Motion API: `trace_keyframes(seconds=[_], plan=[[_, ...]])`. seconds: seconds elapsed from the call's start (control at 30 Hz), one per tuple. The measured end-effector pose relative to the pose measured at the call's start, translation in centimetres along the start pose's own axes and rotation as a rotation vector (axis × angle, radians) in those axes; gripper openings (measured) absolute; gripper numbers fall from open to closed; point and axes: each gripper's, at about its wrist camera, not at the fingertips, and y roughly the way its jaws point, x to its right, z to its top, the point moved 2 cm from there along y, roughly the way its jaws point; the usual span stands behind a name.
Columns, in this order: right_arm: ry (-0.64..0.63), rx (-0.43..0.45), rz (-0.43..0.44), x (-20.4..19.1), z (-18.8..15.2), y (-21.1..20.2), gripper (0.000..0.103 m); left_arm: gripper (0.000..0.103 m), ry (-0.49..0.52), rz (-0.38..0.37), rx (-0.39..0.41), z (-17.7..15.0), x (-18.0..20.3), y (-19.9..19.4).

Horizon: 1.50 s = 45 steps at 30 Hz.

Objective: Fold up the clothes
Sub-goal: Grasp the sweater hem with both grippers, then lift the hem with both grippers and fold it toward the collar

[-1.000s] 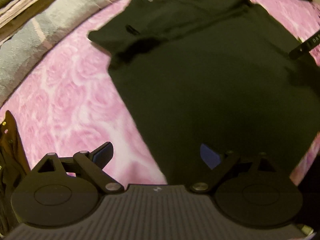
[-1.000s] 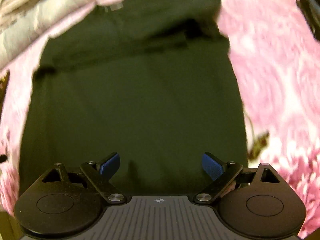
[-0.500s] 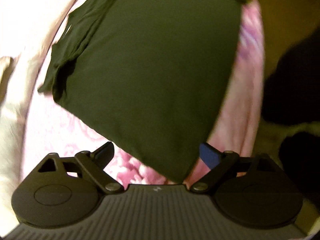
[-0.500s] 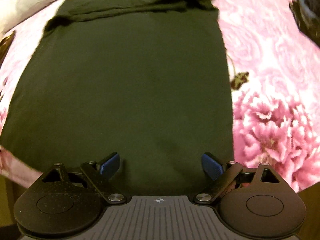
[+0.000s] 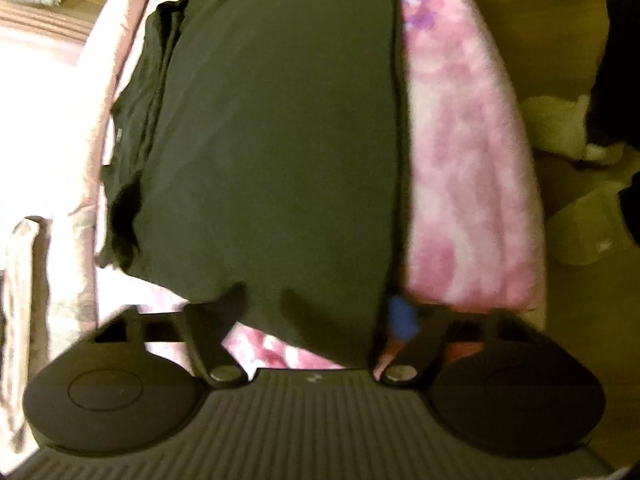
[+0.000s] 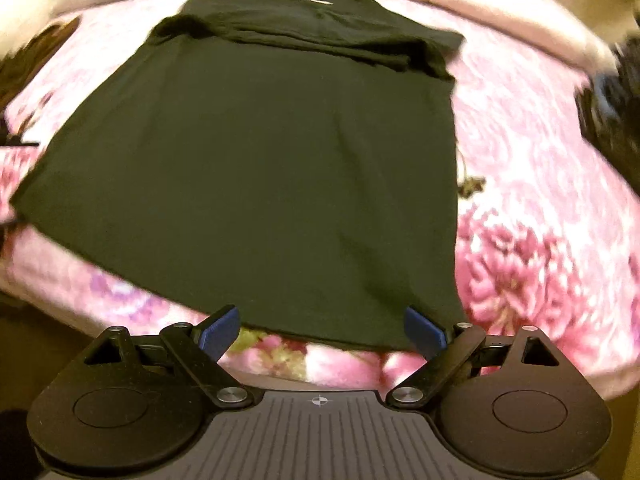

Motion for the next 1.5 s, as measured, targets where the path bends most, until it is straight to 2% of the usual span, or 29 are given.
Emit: trace_keyframes(seconds=[0.07,0.13,0.23,0.27,0.33,0.47,0.57,0.63,0.67,0.73,0.8,0.83,0.87,0.97,1.13,1.27,1.37,1.5], plan=[[-0.097,0.02,-0.004,-1.0,-0.3,0.1,0.092,0.007,-0.031,-0.01,-0.003,0.2,-0.1,-0.9],[-0.217,0.048,0.002,-2.4,-0.7,0.3,0.092,0.006,-0.08,-0.011,-0.01,0.6,-0.5,-2.1],[-0.421,0.111,0.014,-5.2,-1.5,0.9,0.092,0.006,-0.3,-0.058,-0.027,0.8,-3.3,-3.1],[-0.492,0.138,0.016,-6.3,-1.8,1.2,0.092,0.006,-0.415,-0.065,-0.059,0.8,-4.6,-3.3],[-0.598,0.195,0.021,-8.4,-2.5,2.3,0.092,0.006,-0.535,-0.083,-0.055,0.7,-6.8,-3.6],[-0.681,0.302,0.026,-11.2,-2.7,4.5,0.091,0.006,-0.729,-0.12,-0.04,0.1,-10.0,-4.7],[-0.658,0.323,-0.066,-10.0,-2.7,6.1,0.091,0.006,-0.769,-0.112,-0.043,-0.2,-11.4,-5.5],[-0.616,0.304,-0.16,-8.0,-2.9,6.4,0.09,0.006,-0.771,-0.106,-0.055,-0.6,-11.7,-5.7],[-0.625,0.289,-0.193,-6.9,-3.2,6.3,0.072,0.006,-0.769,-0.105,-0.058,-0.7,-11.6,-6.0],[-0.64,0.248,-0.248,-4.6,-3.9,6.4,0.052,0.006,-0.76,-0.104,-0.066,-0.9,-11.3,-6.2],[-0.653,0.196,-0.294,-2.2,-4.5,6.6,0.05,0.006,-0.735,-0.098,-0.069,-0.8,-11.2,-6.1],[-0.644,0.169,-0.292,-1.1,-4.5,6.7,0.035,0.006,-0.718,-0.095,-0.069,-0.6,-11.1,-6.0],[-0.635,0.142,-0.29,0.0,-4.5,6.7,0.015,0.006,-0.697,-0.094,-0.068,-0.4,-11.0,-6.1],[-0.672,0.127,-0.261,1.3,-4.2,5.7,0.004,0.005,-0.626,-0.094,-0.069,0.5,-10.6,-6.4],[-0.7,0.105,-0.197,1.9,-3.6,1.9,0.002,0.003,-0.523,-0.12,-0.061,1.0,-9.9,-8.8],[-0.752,0.08,-0.171,1.3,-5.3,-2.2,0.002,0.003,-0.483,-0.161,-0.056,0.3,-8.3,-11.8],[-0.756,0.018,-0.125,0.6,-7.2,-5.0,0.002,0.003,-0.513,-0.24,-0.063,-0.4,-6.0,-14.6],[-0.748,-0.085,-0.039,-1.5,-11.2,-8.7,0.002,0.003,-0.533,-0.407,-0.082,-0.5,-1.1,-18.3]])
